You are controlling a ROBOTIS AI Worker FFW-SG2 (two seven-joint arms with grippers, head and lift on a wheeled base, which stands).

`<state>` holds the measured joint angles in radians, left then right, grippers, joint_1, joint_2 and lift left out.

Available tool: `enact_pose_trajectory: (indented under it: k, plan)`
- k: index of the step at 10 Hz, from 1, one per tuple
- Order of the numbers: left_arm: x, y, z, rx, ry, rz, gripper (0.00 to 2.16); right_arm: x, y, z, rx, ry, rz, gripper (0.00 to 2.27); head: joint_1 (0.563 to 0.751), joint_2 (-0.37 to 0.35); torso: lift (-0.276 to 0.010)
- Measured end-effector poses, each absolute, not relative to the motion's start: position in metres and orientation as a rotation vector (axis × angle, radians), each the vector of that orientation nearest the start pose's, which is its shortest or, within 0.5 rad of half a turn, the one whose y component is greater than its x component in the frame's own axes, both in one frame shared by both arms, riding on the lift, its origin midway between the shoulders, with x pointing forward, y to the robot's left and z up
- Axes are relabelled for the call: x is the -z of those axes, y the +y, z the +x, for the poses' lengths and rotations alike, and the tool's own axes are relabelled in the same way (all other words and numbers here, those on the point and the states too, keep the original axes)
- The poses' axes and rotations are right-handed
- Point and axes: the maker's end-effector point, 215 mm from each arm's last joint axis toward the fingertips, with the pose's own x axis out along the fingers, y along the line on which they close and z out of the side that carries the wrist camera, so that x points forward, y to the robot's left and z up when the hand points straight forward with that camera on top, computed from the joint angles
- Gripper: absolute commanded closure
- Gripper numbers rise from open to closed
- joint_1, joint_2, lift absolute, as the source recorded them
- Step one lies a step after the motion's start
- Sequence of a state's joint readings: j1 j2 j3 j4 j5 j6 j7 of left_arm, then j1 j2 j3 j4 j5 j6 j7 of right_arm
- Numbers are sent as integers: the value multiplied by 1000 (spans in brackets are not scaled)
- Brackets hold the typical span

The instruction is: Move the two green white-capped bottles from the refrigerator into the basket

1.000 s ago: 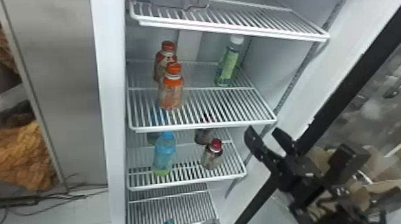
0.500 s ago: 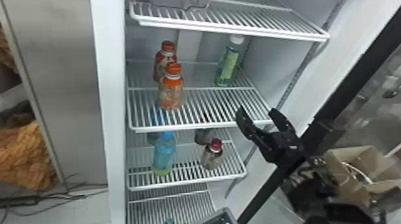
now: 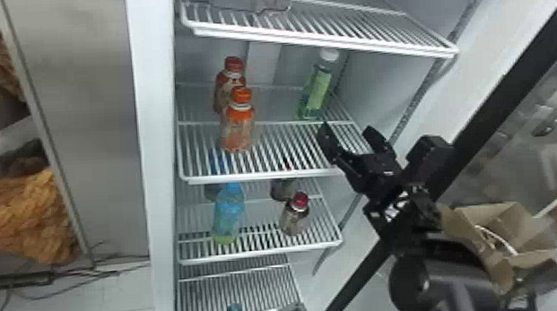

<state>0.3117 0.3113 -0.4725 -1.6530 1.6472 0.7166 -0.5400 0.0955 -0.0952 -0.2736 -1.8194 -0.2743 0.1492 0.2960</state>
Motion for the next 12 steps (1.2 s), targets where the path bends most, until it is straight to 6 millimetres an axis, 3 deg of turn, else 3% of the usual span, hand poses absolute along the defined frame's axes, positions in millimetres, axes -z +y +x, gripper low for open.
enact_pose_trajectory:
  k: [7,12]
  plan:
    - [382,-75,257,1040,856,-1663,1214,279,-328,625,-73,-50,136,93,695,-350,-4]
    - [382,-74,259,1037,854,-1660,1214,267,-335,647,-21,-57,95,90,695,-350,-4]
